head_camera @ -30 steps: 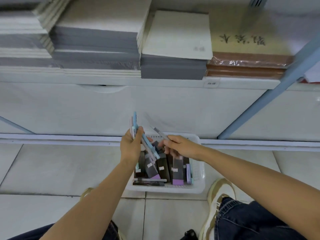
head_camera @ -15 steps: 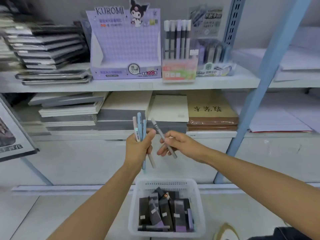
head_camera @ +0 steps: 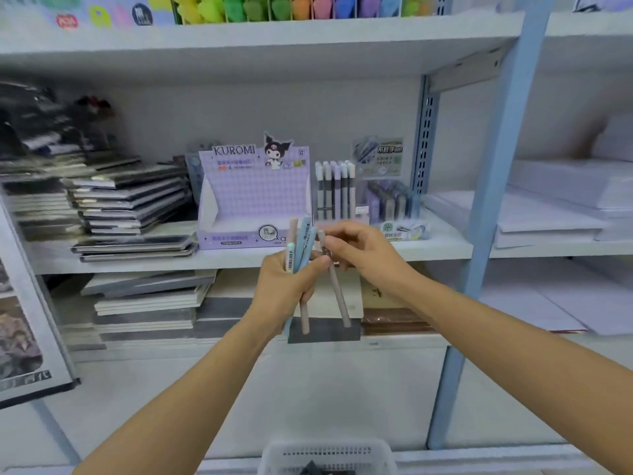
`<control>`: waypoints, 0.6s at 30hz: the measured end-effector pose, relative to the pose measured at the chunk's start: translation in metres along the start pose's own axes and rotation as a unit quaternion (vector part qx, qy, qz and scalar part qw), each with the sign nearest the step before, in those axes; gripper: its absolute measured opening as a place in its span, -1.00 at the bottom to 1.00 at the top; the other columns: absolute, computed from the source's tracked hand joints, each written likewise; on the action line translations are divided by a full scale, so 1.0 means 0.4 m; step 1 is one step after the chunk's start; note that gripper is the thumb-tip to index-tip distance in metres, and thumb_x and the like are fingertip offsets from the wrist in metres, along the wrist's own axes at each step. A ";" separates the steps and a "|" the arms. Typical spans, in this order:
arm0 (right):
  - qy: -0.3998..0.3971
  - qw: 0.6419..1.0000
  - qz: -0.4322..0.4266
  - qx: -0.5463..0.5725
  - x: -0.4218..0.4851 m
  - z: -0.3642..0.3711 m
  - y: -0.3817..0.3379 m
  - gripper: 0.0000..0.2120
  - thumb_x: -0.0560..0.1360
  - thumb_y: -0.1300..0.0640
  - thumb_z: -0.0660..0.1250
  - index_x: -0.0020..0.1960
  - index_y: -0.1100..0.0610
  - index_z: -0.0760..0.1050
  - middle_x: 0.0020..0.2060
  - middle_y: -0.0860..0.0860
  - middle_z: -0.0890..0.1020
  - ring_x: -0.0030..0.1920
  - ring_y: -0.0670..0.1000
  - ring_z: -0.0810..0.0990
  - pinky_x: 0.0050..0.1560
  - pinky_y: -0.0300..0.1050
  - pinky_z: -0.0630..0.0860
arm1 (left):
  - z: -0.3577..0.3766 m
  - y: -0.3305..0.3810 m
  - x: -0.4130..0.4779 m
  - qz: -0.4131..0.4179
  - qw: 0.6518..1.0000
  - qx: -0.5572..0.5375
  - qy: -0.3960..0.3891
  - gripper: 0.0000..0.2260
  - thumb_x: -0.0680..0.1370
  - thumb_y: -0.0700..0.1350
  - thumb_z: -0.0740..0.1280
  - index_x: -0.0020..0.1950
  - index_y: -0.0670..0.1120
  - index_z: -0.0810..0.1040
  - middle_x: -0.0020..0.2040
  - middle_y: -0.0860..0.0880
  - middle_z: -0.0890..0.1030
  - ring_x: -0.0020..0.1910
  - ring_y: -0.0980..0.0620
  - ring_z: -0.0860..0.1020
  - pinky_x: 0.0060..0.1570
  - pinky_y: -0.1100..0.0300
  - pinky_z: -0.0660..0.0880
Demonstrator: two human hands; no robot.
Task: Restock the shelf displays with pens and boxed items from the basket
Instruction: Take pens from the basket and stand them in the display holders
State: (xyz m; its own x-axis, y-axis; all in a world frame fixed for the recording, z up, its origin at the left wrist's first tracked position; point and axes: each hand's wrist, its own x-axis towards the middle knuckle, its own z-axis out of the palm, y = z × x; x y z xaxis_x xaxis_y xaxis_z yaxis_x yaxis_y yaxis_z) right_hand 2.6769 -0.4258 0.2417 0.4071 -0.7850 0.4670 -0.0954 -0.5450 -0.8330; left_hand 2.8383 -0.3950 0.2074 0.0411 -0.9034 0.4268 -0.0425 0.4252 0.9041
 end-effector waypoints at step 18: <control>0.201 0.974 -0.085 -0.060 0.234 -0.204 -0.075 -0.93 0.61 0.23 0.23 0.04 0.23 0.45 -0.19 0.13 0.60 -0.36 -0.10 0.58 -0.35 -0.28 0.52 | -0.005 0.111 0.179 0.002 0.999 -0.002 -0.047 -0.77 0.58 0.04 0.31 -0.02 -0.13 0.53 -0.38 0.01 0.55 -0.53 0.10 0.44 -0.50 0.33 0.41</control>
State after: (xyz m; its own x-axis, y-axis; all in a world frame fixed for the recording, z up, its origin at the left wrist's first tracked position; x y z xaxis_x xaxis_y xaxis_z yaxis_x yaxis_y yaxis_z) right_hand 2.6436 -0.5068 0.3346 0.0400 -0.7197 0.6931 -0.1741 -0.6881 -0.7044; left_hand 2.8414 -0.4406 0.2781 -0.0533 -0.9032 0.4259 -0.0395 0.4281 0.9029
